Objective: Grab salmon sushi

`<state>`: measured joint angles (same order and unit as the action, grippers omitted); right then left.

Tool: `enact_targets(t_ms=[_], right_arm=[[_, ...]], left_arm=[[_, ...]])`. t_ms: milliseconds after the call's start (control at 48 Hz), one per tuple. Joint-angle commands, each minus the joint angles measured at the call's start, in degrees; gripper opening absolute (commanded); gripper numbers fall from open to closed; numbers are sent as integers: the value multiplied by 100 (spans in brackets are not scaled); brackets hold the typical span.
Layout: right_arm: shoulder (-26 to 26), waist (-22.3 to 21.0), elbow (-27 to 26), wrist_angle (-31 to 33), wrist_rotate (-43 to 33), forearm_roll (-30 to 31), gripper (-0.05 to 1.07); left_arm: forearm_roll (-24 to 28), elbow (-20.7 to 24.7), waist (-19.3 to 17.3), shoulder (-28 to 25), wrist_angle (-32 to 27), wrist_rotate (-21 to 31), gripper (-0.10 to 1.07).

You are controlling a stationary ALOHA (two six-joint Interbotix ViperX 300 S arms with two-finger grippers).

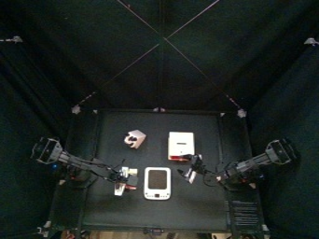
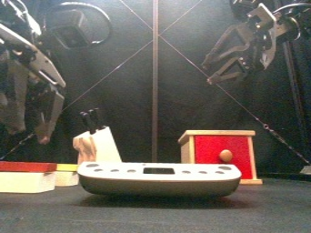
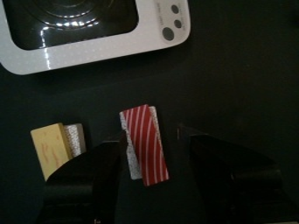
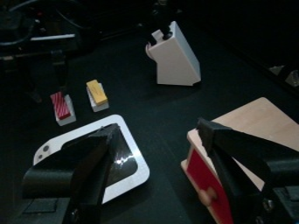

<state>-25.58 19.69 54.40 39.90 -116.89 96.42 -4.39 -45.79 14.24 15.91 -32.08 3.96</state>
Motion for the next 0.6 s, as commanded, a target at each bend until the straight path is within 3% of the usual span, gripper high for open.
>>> enact_targets(t_ms=[0,188,375,583], right_arm=[[-158,0,-18,18,9,18,101],[-246,26,9,18,9,18,101],[-272,35,35,18,0,18,101],[-272,35,35,18,0,18,101]], left_arm=[[62,422,-26,97,-483,369,86],[703,589,97,-9,-782,1547,86],[1758,457,800,-193,-765,2584,86],[2268,176,1020,-466,-352,3524,87]])
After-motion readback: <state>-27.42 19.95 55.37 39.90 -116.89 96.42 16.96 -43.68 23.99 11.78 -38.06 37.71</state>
